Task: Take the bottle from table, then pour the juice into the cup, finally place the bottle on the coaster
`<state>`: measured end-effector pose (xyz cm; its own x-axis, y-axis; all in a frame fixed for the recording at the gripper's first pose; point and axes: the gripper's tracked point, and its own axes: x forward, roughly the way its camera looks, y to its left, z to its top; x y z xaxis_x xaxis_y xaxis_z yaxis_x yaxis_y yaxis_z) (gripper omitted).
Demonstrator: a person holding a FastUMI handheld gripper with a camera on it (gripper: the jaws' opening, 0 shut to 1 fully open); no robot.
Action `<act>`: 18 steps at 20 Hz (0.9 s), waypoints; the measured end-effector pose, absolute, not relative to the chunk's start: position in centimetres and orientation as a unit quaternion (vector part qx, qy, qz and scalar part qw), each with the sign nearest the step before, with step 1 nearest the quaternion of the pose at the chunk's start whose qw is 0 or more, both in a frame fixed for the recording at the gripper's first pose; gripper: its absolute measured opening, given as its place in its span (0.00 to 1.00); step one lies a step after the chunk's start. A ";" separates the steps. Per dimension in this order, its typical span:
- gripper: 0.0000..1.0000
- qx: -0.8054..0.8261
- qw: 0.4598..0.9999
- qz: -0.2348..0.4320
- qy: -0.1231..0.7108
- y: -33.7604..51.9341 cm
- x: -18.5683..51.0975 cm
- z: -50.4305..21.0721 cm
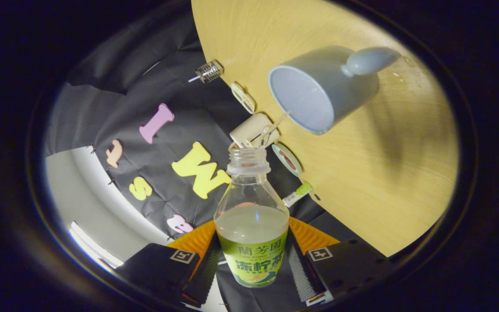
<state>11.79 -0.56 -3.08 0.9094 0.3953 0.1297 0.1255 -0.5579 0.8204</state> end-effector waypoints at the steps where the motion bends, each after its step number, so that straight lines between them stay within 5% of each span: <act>1: 0.79 0.867 0.447 0.158 0.151 -0.4 11.8 -2.7; 18: 0.79 0.879 0.426 0.190 0.101 -1.0 11.5 1.2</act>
<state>11.52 -1.05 1.19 0.9076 0.3390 0.2476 0.0152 -0.6159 0.7877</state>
